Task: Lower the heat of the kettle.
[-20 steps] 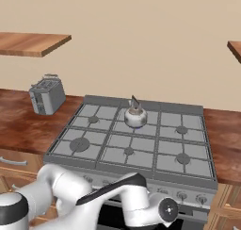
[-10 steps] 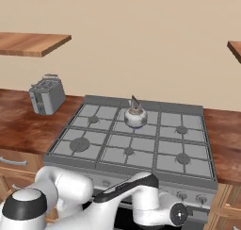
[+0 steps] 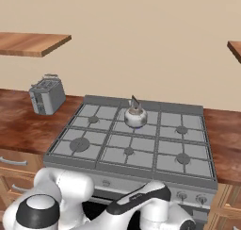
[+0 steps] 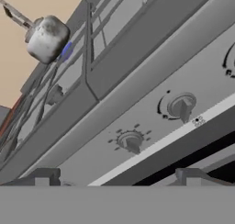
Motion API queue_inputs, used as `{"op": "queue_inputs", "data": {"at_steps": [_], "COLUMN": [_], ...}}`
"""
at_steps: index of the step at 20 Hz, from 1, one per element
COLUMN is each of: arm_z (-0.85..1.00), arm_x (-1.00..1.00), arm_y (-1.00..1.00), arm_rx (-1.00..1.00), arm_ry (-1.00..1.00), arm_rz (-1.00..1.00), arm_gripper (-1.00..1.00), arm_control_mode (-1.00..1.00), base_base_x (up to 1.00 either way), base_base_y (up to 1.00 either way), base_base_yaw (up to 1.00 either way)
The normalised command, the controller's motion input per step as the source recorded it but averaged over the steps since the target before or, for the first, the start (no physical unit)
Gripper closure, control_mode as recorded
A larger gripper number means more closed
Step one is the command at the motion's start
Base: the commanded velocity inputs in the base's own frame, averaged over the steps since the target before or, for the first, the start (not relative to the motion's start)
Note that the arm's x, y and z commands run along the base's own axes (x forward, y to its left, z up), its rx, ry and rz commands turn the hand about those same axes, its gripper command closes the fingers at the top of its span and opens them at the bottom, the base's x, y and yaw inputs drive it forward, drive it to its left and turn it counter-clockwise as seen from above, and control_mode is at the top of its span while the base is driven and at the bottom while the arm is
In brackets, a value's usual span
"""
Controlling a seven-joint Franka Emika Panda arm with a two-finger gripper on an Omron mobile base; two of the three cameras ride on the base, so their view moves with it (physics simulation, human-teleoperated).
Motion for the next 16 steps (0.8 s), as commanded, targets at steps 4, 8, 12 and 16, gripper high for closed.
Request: {"op": "queue_inputs", "data": {"at_steps": [4,8,12,16], "arm_z": [-0.13,0.00,0.00,0.00], "arm_x": [0.00,0.05,0.10,0.16], "arm_y": [-0.01,0.00,0.00,0.02], "arm_rx": [0.01,0.00,0.00,0.00], "arm_ry": [-0.05,0.00,0.00,0.00], "arm_rz": [0.00,0.00,0.00,0.00], "arm_gripper": [-1.00,-1.00,-1.00,-1.00], "arm_control_mode": [-1.00,-1.00,-1.00,-1.00], "base_base_x": [0.00,0.00,0.00,0.00], "base_base_y": [0.00,0.00,0.00,0.00], "base_base_yaw": [0.00,0.00,0.00,0.00]}}
